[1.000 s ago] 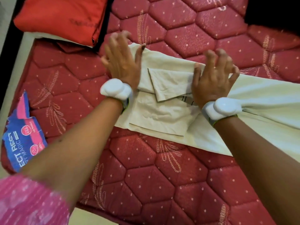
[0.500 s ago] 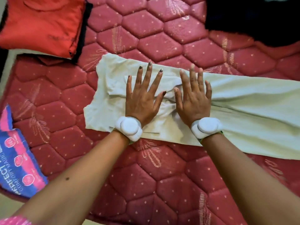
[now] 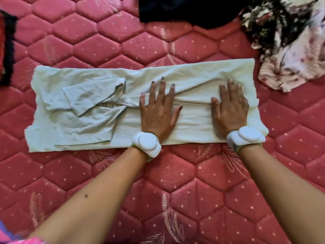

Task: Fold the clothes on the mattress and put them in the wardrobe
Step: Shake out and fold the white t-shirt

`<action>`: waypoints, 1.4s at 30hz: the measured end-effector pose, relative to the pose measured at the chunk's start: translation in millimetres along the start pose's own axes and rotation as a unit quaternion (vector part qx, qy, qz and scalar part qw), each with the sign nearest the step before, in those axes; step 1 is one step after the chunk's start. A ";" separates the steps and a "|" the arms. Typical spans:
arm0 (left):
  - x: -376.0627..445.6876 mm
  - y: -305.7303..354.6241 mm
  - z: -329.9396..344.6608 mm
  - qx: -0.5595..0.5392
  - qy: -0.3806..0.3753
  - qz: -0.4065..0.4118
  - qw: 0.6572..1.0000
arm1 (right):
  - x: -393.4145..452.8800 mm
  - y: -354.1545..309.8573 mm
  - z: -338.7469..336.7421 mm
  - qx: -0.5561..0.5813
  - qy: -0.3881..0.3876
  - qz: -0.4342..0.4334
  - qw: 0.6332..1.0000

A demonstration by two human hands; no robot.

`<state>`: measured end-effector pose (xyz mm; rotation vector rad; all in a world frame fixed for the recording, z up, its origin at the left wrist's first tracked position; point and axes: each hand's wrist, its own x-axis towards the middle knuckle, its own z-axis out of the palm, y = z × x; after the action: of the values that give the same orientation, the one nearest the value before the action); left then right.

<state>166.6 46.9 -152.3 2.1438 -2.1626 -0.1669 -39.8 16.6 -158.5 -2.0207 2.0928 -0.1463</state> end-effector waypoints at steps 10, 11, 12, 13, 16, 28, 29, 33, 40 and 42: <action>18.0 53.3 9.4 -0.033 0.154 0.063 0.985 | 20.8 41.2 -24.8 0.051 0.086 0.234 0.967; 20.0 54.5 8.4 -0.037 0.159 0.070 0.984 | 21.4 42.6 -23.9 0.047 0.081 0.214 0.972; 22.4 55.8 7.5 -0.043 0.158 0.081 0.983 | 22.4 43.9 -23.8 0.049 0.083 0.202 0.975; 24.8 57.8 6.8 -0.052 0.154 0.097 0.982 | 24.0 45.4 -24.7 0.055 0.090 0.206 0.973; 23.0 63.1 8.2 -0.084 0.121 0.128 0.981 | 24.3 46.7 -27.8 0.037 0.095 0.242 0.965; 10.5 73.0 13.1 -0.125 -0.018 0.086 0.988 | 37.8 43.0 -67.9 0.274 -0.202 0.133 0.931; 15.5 71.6 3.6 -0.240 -0.022 0.061 0.969 | 38.7 30.8 -74.0 0.305 -0.210 0.115 0.922; 27.7 23.1 -63.6 -0.747 -0.082 -0.267 0.603 | 35.5 -64.4 -89.8 0.402 -0.236 0.009 0.885; -8.6 -129.1 -82.8 -0.850 -0.109 -0.303 0.417 | 19.6 -210.5 -100.6 0.557 -0.373 -0.028 0.741; -10.5 -140.1 -83.5 -0.827 -0.127 -0.323 0.442 | 24.0 -197.3 -87.4 0.544 -0.235 0.002 0.806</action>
<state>317.2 55.3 -89.4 1.1996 -0.1131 -1.7321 131.3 -23.7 -31.0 -1.1511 1.1948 -0.6088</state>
